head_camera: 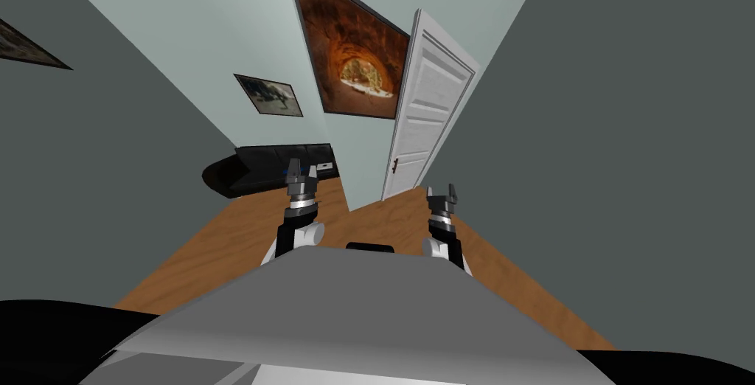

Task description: Pull the door open

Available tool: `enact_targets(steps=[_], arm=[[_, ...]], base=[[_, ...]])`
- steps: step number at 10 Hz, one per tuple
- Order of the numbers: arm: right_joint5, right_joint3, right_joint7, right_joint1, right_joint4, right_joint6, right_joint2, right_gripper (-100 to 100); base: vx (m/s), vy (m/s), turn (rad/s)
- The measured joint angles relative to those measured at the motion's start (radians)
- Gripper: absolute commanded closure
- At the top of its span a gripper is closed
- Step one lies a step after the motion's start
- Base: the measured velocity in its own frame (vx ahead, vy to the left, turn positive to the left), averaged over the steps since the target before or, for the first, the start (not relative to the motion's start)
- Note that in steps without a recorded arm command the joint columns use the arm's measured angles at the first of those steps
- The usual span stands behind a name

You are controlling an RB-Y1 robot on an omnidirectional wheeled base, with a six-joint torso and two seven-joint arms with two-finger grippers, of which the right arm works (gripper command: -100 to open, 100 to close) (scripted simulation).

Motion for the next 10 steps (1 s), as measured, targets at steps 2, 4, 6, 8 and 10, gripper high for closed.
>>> enact_targets(steps=[2, 4, 6, 8, 10], arm=[[-0.011, -0.002, -0.033, -0.015, 0.039, -0.005, -0.005, -100], [-0.023, -0.005, -0.071, -0.023, 0.077, -0.019, -0.013, -100], [-0.033, -0.001, -0.108, -0.023, 0.111, -0.033, -0.015, -100], [-0.045, -0.001, -0.145, -0.032, 0.148, -0.044, -0.019, -100], [-0.058, -0.003, -0.186, -0.042, 0.186, -0.052, -0.023, -100]], base=[[0.070, -0.077, 0.186], [0.085, -0.072, 0.180], [0.074, -0.098, 0.195], [0.078, -0.089, 0.185], [0.064, -0.096, 0.175]])
